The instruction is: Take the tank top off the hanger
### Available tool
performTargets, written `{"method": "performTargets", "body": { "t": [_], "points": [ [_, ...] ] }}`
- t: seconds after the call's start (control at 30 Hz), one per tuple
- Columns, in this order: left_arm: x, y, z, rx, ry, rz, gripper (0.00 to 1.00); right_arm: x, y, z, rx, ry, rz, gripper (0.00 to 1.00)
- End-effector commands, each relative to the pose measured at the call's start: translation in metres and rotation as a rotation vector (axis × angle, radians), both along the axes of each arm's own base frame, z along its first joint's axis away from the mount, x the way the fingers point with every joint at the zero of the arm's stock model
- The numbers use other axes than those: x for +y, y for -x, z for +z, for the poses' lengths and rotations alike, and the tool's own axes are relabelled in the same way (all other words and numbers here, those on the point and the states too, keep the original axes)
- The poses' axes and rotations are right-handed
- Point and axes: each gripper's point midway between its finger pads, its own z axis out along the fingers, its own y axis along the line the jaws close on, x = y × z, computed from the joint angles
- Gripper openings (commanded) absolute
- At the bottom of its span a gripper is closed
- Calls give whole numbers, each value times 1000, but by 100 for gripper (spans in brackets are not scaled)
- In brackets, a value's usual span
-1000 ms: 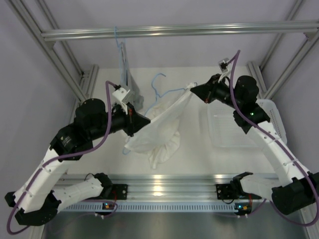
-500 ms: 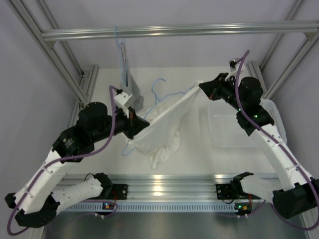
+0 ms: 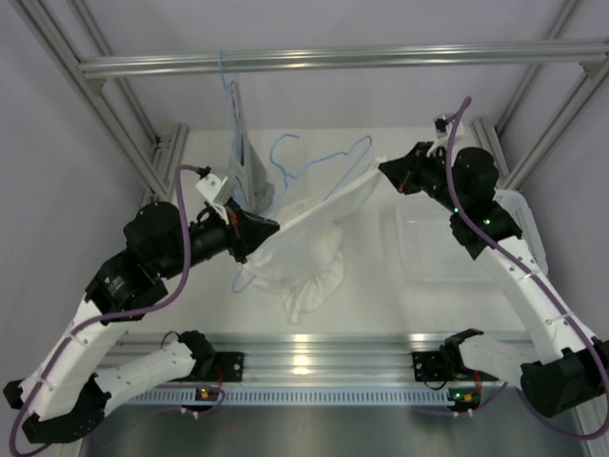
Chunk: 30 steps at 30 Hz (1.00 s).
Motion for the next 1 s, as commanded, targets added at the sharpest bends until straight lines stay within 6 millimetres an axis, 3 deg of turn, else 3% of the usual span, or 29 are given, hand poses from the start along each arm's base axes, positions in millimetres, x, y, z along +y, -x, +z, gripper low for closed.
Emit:
{"method": "performTargets", "body": {
  "t": [0.0,0.17,0.2,0.3,0.33,0.37,0.43,0.47,0.53,0.63,0.67,0.7,0.73,0.8,0.97],
  "points": [
    [0,0,49,-135,149,7,0,18,17,5,-26,4,99,0],
    [-8,-13,73,-217,244,26,0,55,54,6,-21,-19,301,0],
    [-7,-17,88,-267,296,51,0,62,67,6,-24,-27,344,0],
    [-10,-29,88,-310,339,81,0,74,89,12,-43,-44,421,0],
    [-11,-28,104,-373,393,73,0,79,101,20,-64,-56,461,0],
    [-17,-32,94,-378,390,64,0,82,111,25,-76,-63,504,0],
    [-18,-32,105,-439,451,58,0,80,122,39,-113,-79,526,0],
    [-22,-37,95,-438,448,63,0,78,124,42,-125,-74,524,0],
    [-21,-40,101,-461,491,81,0,69,119,50,-150,-50,458,0],
    [-22,-42,99,-483,497,83,0,64,109,33,-107,9,413,0],
    [-14,-34,113,-544,553,82,0,69,111,29,-76,-7,438,0],
    [-17,-36,99,-553,547,83,0,76,112,24,-57,-23,476,0],
    [-13,-35,101,-575,572,90,0,84,119,26,-51,-55,522,0],
    [-4,-34,111,-607,625,125,0,98,135,38,-65,-108,600,0],
    [-8,-43,113,-683,597,150,0,106,148,59,-91,-141,643,0]
  ]
}}
